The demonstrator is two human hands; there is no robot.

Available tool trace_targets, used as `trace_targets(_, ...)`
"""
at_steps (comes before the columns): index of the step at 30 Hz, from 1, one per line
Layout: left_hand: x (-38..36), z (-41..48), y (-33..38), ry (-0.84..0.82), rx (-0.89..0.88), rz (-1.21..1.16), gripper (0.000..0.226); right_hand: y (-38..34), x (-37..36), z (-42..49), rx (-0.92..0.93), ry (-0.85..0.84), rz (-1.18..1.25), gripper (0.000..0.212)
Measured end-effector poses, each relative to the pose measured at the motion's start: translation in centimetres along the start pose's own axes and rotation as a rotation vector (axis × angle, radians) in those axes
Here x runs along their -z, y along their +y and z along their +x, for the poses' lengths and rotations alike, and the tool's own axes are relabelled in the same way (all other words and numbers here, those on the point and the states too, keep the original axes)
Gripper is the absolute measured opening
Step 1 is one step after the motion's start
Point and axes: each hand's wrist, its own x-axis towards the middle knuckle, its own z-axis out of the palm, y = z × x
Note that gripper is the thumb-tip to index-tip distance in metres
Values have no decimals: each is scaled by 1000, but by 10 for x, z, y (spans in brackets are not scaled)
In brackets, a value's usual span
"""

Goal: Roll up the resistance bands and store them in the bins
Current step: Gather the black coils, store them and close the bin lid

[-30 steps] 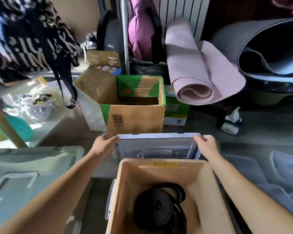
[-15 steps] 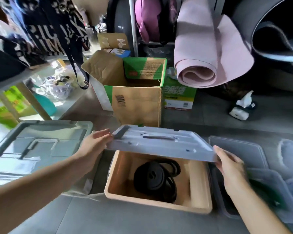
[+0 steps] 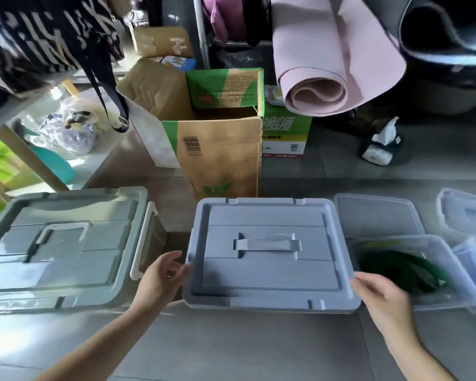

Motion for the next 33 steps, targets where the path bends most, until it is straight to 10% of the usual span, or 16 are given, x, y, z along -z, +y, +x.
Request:
trace_targets(5, -25, 31, -13, 21, 90, 65, 69, -6, -10, 11, -34, 5, -234, 32)
trace_targets(11, -30, 47, -9, -360, 498, -520, 88, -16, -28, 31, -489, -243, 59, 78)
trace_targets(19, -34, 34, 0, 86, -127, 9, 36, -23, -40, 30, 68, 52, -345, 18)
trace_targets(29, -19, 55, 0, 131, -159, 326, 16, -43, -61, 41, 204, -30, -748, 27)
trace_targets(33, -23, 66, 24, -7, -336, 338, 53, -55, -46, 42, 9, -290, -675, 51)
